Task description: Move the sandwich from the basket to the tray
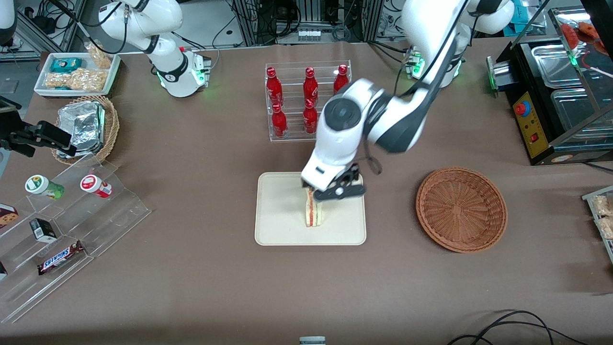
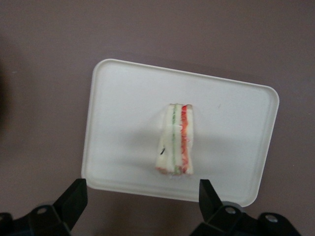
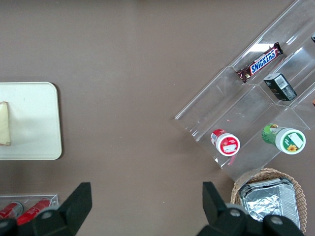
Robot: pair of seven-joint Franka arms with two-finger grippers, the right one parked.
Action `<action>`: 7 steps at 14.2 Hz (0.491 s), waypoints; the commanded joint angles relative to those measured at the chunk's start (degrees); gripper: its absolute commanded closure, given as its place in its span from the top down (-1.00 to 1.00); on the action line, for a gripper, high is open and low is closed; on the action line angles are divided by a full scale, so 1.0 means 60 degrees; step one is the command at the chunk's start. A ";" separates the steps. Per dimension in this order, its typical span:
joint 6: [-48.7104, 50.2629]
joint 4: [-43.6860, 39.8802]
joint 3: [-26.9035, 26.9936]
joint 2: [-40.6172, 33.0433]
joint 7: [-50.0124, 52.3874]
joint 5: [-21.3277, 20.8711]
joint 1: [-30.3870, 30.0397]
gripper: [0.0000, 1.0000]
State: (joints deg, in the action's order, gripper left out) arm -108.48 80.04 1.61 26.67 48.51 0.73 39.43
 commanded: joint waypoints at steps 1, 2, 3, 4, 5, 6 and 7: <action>0.1027 0.0445 0.0652 -0.0754 0.0585 -0.0020 0.0063 1.00; 0.1044 0.0561 0.0828 -0.0783 0.0572 -0.0005 -0.0053 1.00; 0.1015 0.0866 0.0830 -0.0870 0.0499 -0.0005 -0.0358 1.00; 0.1000 0.1203 0.0830 -0.1118 0.0440 -0.0005 -0.0637 1.00; 0.0971 0.1583 0.0830 -0.1352 0.0295 -0.0020 -0.0915 1.00; 0.0956 0.1892 0.0830 -0.1557 -0.0084 -0.0020 -0.1121 1.00; 0.0956 0.2127 0.0845 -0.1661 -0.0378 -0.0034 -0.1312 1.00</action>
State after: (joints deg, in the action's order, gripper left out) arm -101.80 87.25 6.95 21.03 48.59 0.74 33.32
